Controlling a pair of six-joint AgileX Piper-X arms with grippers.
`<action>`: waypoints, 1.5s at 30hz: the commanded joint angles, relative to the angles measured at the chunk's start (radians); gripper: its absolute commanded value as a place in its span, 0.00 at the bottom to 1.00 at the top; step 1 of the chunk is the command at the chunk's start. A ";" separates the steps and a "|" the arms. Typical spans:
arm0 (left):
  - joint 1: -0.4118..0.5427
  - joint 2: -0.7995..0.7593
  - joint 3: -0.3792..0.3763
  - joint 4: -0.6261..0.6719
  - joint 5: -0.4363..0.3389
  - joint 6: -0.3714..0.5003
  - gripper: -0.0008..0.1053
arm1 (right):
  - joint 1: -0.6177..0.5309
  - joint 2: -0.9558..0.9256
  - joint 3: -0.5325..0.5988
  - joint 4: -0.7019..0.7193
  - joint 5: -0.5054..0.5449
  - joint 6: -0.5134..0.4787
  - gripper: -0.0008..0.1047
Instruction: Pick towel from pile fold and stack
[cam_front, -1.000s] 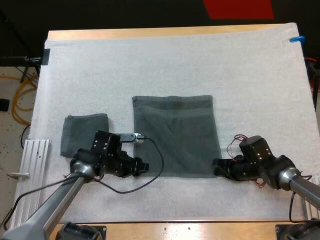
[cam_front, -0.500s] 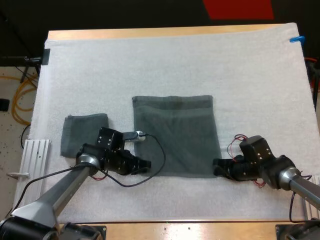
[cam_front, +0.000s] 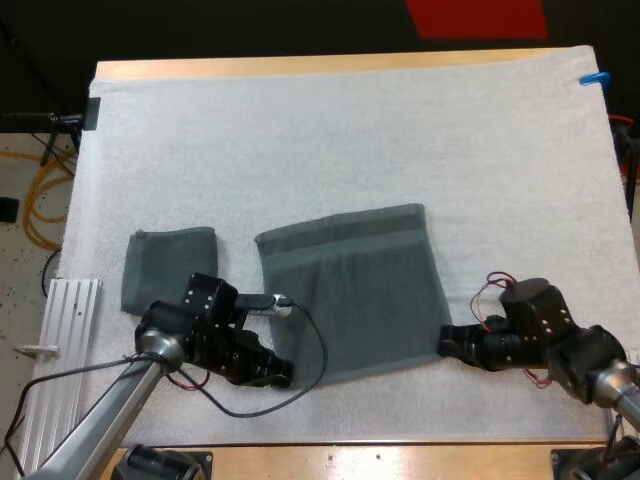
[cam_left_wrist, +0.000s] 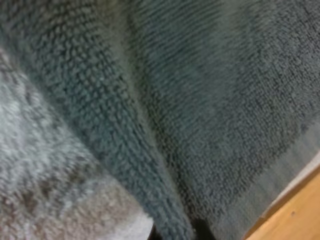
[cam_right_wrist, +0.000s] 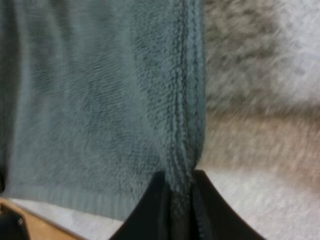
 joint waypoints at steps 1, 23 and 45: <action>-0.004 -0.017 0.000 0.011 0.006 0.006 0.01 | 0.002 -0.019 0.000 0.020 -0.005 0.000 0.01; 0.296 0.304 -0.004 -0.881 0.245 -0.507 0.01 | -0.050 0.471 -0.184 -0.594 0.145 0.260 0.01; 0.304 0.422 -0.006 -1.189 0.252 -0.480 0.30 | -0.085 0.603 -0.270 -0.702 0.173 0.251 0.43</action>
